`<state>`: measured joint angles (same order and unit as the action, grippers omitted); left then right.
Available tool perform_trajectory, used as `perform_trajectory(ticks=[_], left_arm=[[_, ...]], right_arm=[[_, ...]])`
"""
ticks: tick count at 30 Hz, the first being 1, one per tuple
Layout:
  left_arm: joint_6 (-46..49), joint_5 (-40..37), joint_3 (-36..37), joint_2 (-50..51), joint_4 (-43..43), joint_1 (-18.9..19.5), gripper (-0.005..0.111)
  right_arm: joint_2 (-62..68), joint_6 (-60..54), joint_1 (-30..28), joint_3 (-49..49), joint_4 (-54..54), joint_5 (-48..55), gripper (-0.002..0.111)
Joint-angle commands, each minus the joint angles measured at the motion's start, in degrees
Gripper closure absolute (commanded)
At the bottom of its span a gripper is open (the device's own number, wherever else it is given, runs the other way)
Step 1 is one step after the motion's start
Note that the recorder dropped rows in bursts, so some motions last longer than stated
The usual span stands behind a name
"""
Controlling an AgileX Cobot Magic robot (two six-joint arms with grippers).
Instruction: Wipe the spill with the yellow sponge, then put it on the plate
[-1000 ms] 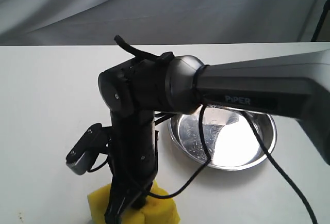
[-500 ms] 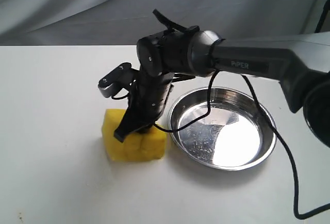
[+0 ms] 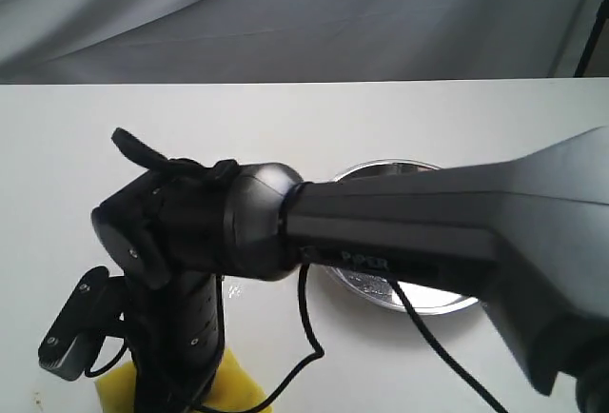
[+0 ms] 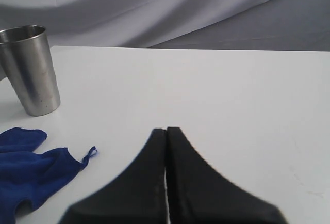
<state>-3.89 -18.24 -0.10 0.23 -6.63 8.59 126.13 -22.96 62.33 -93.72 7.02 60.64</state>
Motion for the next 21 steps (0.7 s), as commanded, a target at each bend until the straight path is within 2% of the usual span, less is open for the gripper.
perform_trajectory(ticks=[1, 4, 11, 17, 21], left_arm=[[-0.2, 0.2, 0.1, -0.2, 0.0, -0.2, 0.107], [-0.2, 0.2, 0.1, -0.2, 0.0, -0.2, 0.107], [-0.2, 0.2, 0.1, -0.2, 0.0, -0.2, 0.107], [-0.2, 0.2, 0.1, -0.2, 0.0, -0.2, 0.107], [-0.2, 0.2, 0.1, -0.2, 0.0, -0.2, 0.107]], right_arm=[[1.9, 0.8, -0.6, -0.3, -1.4, -4.2, 0.108], [4.5, 9.7, -5.6, -5.3, -8.4, -3.5, 0.108], [12.6, 18.8, -14.4, -12.7, -11.3, 3.2, 0.108], [12.7, 23.8, -14.9, -13.0, -19.7, 7.3, 0.108], [10.8, 16.9, -13.3, -13.0, -14.1, 8.5, 0.108]])
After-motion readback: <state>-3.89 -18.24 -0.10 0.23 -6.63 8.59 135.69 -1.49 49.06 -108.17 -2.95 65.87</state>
